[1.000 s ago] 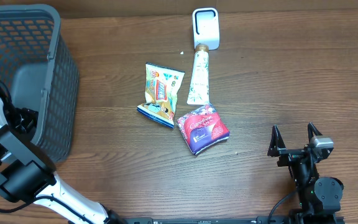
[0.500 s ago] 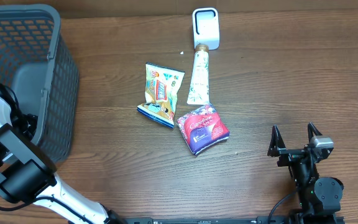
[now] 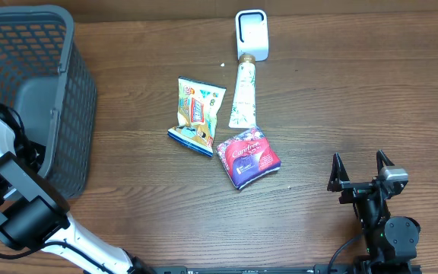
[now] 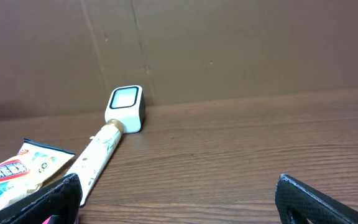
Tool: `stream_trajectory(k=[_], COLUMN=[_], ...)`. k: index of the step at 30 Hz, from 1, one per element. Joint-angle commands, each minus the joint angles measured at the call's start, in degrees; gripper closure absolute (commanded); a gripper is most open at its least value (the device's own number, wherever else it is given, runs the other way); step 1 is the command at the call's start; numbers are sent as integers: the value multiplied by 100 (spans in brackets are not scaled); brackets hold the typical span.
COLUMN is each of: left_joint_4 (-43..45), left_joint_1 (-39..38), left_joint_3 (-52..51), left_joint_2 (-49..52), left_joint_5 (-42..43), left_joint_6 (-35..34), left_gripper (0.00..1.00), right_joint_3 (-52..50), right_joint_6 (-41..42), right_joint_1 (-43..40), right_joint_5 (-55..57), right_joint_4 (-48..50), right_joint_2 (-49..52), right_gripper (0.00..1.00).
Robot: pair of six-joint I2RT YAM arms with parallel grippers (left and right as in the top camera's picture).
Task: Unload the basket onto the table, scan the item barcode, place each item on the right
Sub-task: 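Return the left gripper into the basket and grasp the orange box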
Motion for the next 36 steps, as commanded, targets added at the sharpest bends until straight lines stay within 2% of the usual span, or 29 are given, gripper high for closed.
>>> stream_trajectory(k=[1,4,7,18,19,20,22,24,28,33,36], left_joint_4=[-20,-7,74,428,428,431,424,404,382,105,-745], left_joint_1=[-7,-7,-4,-4,-4,-4,-4,-4,-7,-7,-11], left_joint_3=[-179,-179,-181,-179,-179,-179,-181,-181,-179,105,1126], left_joint_2=[109,109,109,109,109,109,109,109,109,72,-33], left_joint_5=[223,223,216,-317,-315,-310,-302,-286,-229,-7,662], left_joint_6=[-22,61,267,278,278,278,278,280,332,579,597], left_gripper=[32,32,16,18,20,28,50,58,96,96,96], right_joint_3=[-61,-61,-61,-61,-61,-61,-61,-61,-61,-61,-61], right_joint_6=[37,37,37,37,37,37,37,37,37,37,37], right_joint_1=[42,42,42,42,42,42,42,42,42,42,42], right_joint_5=[-24,-24,-24,-24,-24,-24,-24,-24,-24,-24,-24], right_joint_4=[39,39,39,39,39,39,39,39,39,39,39], right_joint_2=[-42,-42,-42,-42,-42,-42,-42,-42,-42,-42,-42], right_gripper=[0,0,0,0,0,0,0,0,0,0,0])
